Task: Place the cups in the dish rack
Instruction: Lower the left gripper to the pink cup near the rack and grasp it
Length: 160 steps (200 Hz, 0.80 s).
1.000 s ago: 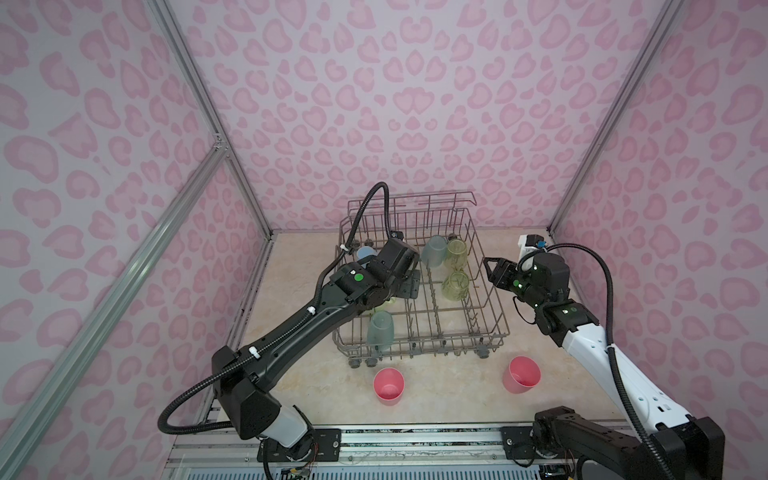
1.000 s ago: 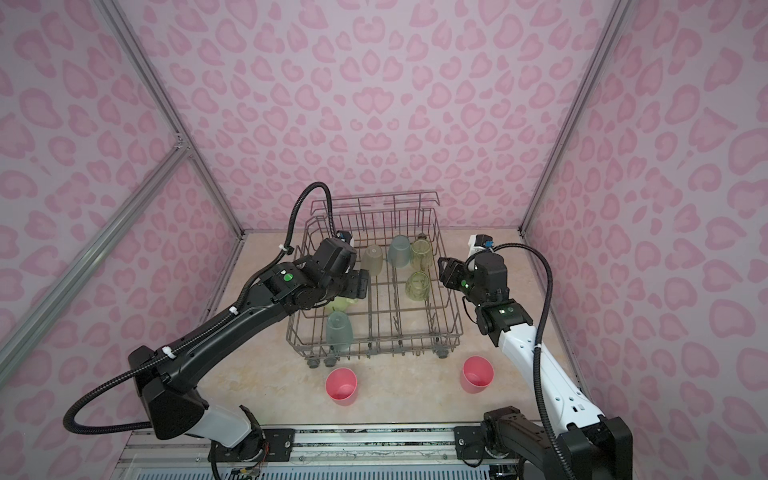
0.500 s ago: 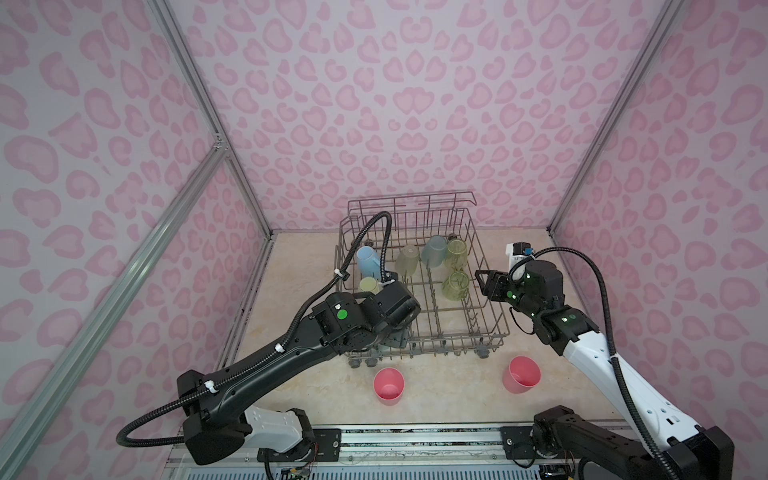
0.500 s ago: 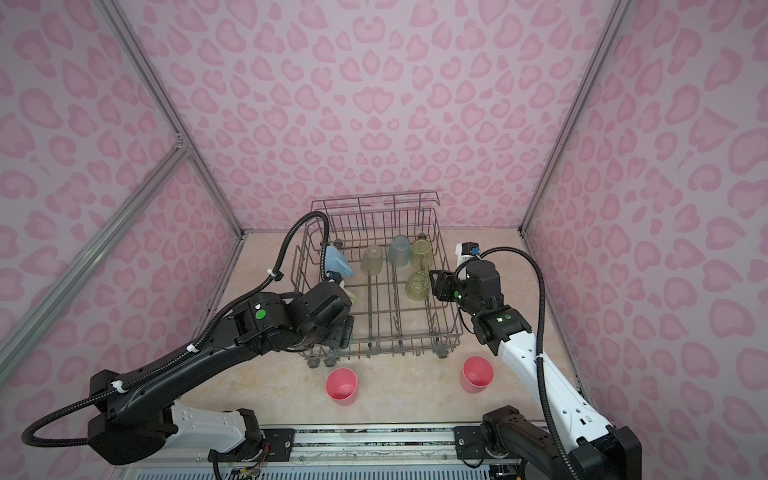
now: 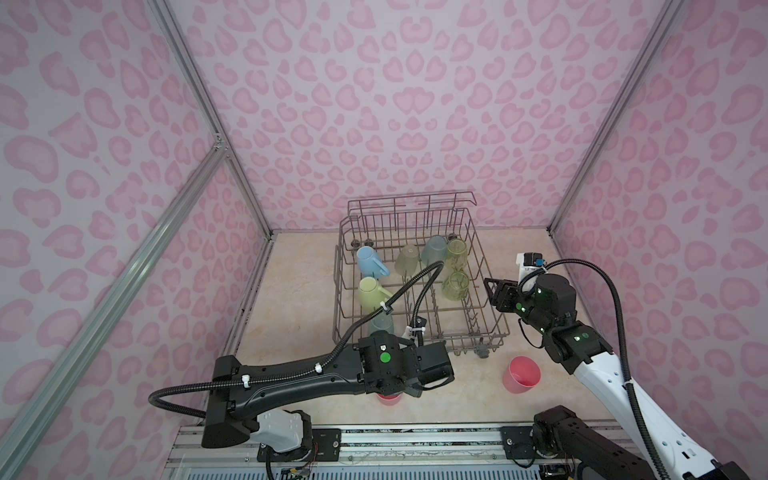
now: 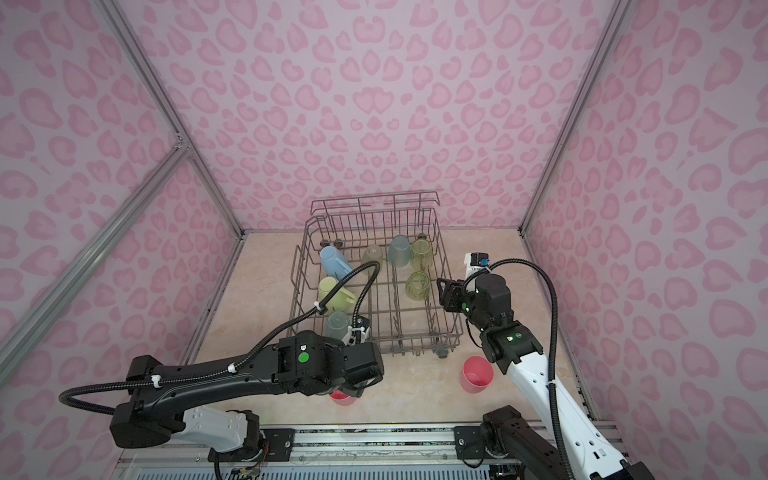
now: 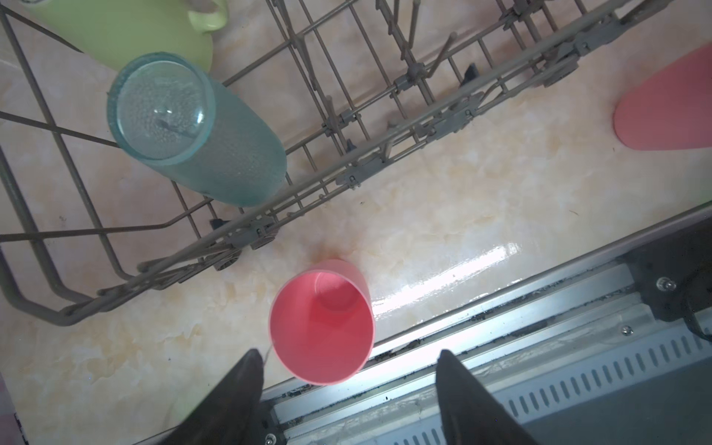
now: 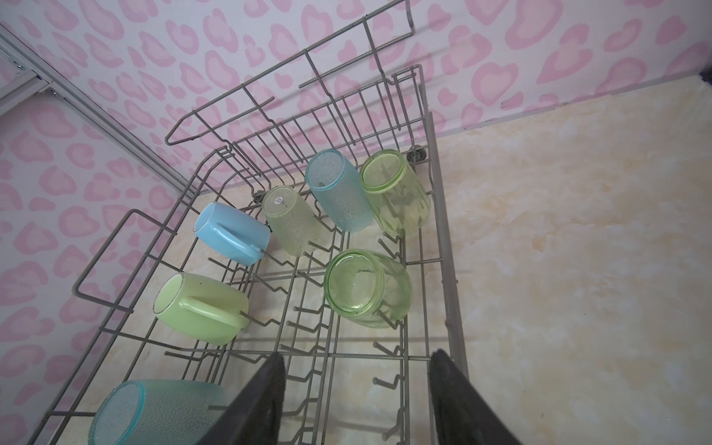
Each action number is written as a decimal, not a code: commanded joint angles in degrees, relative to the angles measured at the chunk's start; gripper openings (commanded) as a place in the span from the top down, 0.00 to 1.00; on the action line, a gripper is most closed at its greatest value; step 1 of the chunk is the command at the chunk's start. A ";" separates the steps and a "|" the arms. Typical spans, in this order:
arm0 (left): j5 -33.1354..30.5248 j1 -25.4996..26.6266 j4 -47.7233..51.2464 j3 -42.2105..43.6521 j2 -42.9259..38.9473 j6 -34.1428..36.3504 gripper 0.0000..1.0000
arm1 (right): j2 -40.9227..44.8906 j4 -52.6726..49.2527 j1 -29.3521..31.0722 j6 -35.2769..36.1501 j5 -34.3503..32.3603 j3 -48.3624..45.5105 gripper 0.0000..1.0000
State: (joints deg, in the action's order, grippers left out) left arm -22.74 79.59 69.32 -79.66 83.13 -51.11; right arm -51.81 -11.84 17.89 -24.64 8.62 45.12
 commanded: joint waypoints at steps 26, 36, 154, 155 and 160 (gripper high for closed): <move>-1.15 2.93 -1.88 1.59 2.95 -2.09 0.33 | 0.53 1.47 -0.03 0.03 -0.82 -1.69 0.41; -0.73 3.35 -3.12 2.22 2.93 -2.25 0.36 | 0.24 1.62 0.04 -0.19 -0.70 -1.94 0.41; 1.22 5.31 -12.39 16.99 0.21 -2.66 0.45 | 1.46 3.62 0.00 -0.74 -1.32 -4.02 0.41; 1.17 5.31 -12.38 17.08 0.15 -2.71 0.45 | 1.50 3.64 0.02 -0.75 -1.32 -4.00 0.41; 0.98 5.31 -12.52 17.49 0.07 -2.75 0.46 | 1.69 3.58 0.01 -0.68 -1.41 -4.01 0.41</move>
State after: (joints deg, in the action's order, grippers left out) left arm -21.02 84.82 58.46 -63.92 84.38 -52.84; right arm -50.76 -10.35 17.89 -25.12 7.55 41.54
